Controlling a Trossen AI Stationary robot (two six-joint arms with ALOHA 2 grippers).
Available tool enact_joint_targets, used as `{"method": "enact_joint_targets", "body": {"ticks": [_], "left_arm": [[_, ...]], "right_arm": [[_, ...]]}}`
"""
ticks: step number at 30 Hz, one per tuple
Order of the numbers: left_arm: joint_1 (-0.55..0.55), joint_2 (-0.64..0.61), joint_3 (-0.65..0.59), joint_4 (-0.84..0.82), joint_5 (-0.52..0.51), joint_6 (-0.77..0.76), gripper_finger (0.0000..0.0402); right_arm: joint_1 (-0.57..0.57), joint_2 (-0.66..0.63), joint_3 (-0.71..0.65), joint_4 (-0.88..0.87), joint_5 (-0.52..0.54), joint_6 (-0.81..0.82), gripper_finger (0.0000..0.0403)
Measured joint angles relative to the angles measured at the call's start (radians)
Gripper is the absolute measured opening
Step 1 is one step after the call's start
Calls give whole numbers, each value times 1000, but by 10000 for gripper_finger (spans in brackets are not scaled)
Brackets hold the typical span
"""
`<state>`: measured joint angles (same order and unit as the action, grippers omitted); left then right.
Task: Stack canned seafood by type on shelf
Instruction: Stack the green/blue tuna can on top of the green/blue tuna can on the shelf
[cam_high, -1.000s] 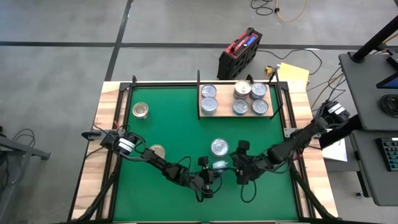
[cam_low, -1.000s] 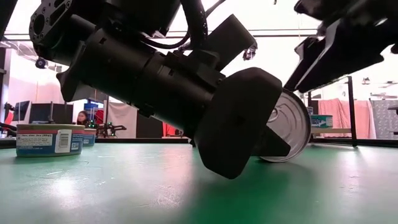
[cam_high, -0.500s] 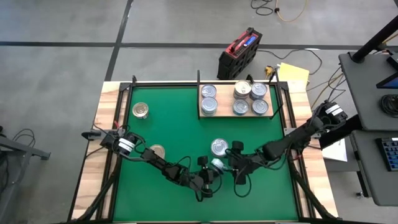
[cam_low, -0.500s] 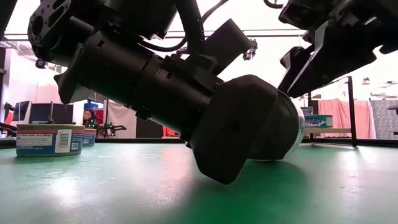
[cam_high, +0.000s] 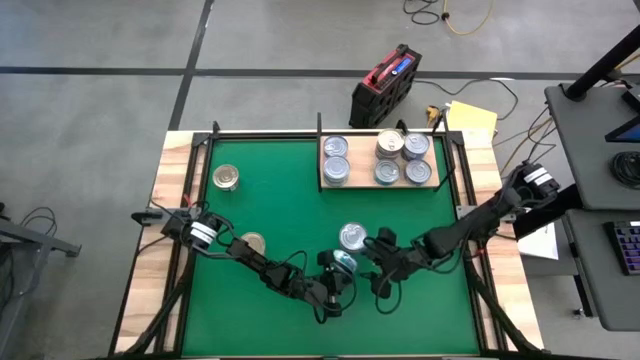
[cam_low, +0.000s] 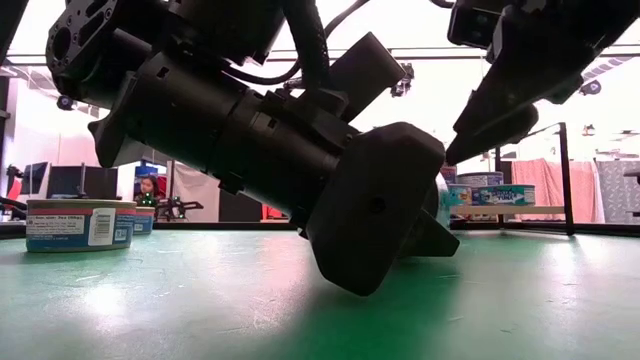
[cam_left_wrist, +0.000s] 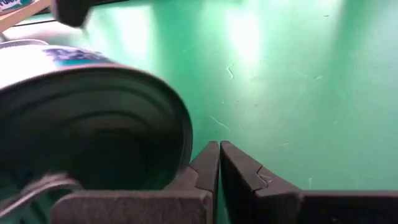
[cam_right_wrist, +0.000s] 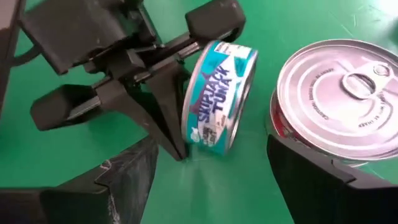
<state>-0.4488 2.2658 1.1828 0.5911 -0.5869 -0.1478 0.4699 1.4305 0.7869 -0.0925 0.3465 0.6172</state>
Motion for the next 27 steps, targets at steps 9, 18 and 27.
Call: {"method": "enact_joint_targets", "body": {"ticks": [9, 18, 27], "left_arm": [[-11, -5, -2, 16, -42, 51, 0], [-18, -9, -12, 22, -24, 48, 0], [-63, -16, -27, 36, -82, 62, 0]], "right_arm": [[10, 143, 134, -32, 79, -9, 286], [10, 330, 383, -382, 154, 71, 258], [10, 399, 472, -479, 153, 81, 148]]}}
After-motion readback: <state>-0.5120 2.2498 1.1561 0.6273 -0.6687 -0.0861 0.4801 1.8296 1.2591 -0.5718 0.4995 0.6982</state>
